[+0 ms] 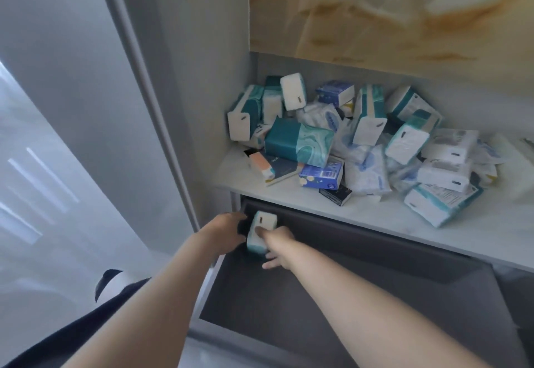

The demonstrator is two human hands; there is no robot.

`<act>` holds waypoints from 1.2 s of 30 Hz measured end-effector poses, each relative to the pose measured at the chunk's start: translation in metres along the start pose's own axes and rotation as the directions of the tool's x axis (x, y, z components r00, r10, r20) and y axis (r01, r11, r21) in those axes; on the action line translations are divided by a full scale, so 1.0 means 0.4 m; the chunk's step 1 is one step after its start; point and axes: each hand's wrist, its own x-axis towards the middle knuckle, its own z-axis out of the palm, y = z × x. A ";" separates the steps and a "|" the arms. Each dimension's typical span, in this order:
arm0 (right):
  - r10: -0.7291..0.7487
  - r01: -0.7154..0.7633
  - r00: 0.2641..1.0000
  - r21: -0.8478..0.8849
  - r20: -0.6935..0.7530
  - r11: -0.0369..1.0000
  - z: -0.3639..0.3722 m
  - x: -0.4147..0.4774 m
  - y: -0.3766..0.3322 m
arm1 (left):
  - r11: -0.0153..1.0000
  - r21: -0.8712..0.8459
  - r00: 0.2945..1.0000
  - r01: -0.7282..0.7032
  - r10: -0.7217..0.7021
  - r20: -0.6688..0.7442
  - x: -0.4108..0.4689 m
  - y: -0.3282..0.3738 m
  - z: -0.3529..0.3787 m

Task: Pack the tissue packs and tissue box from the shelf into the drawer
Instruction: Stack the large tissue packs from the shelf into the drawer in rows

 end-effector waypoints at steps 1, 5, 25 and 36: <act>-0.010 0.010 1.000 0.022 0.024 1.000 0.011 0.009 -0.002 | 1.000 -0.027 1.000 0.009 -0.009 -0.019 0.010 -0.003 0.012; -0.069 0.071 0.997 -0.057 0.037 0.996 0.026 0.053 0.004 | 0.999 -0.035 0.993 0.009 -0.013 -0.114 0.027 -0.012 0.051; -0.892 0.604 0.448 -0.714 -0.063 0.354 -0.225 -0.073 -0.094 | 0.970 0.222 0.900 -0.098 0.181 -0.395 0.032 0.182 -0.099; -0.741 0.201 0.654 -0.910 -0.150 0.361 -0.389 0.001 -0.315 | 0.941 0.065 0.858 -0.333 0.331 -0.393 0.167 0.230 -0.172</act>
